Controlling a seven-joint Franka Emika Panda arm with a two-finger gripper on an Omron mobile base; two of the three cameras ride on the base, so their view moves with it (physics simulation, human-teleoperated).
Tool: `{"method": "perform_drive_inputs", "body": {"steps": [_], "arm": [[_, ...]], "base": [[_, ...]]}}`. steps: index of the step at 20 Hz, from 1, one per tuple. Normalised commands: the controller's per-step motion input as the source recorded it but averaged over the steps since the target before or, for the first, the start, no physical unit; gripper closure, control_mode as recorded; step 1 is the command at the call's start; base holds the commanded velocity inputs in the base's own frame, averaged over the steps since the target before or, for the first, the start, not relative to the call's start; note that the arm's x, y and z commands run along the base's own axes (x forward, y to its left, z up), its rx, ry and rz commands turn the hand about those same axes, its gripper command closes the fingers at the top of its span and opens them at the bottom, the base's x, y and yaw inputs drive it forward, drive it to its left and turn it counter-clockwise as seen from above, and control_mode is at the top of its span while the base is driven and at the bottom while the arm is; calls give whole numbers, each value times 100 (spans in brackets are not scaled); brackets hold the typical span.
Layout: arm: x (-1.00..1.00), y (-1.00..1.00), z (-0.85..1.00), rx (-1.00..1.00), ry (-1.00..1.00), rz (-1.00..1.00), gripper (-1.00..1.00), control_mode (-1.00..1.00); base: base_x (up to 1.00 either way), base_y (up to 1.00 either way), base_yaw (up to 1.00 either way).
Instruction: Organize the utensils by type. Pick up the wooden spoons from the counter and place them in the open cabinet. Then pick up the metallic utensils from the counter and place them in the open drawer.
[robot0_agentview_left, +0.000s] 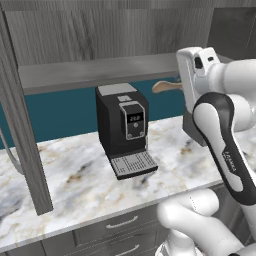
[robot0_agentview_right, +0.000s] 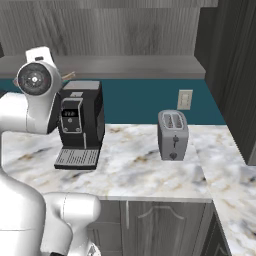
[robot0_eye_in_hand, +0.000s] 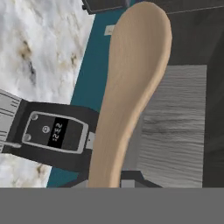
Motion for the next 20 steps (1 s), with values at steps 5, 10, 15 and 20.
{"method": "perform_drive_inputs", "body": {"steps": [5, 10, 15, 20], "arm": [[55, 10, 22, -4, -5, 4, 100, -100], [54, 11, 26, -6, 0, 0, 100, -100], [50, 17, 21, -8, 0, 0, 100, -100], [38, 16, 4, -12, 0, 0, 100, -100]], "base": [[0, 0, 0], [0, 0, 0], [0, 0, 0], [0, 0, 0]]}}
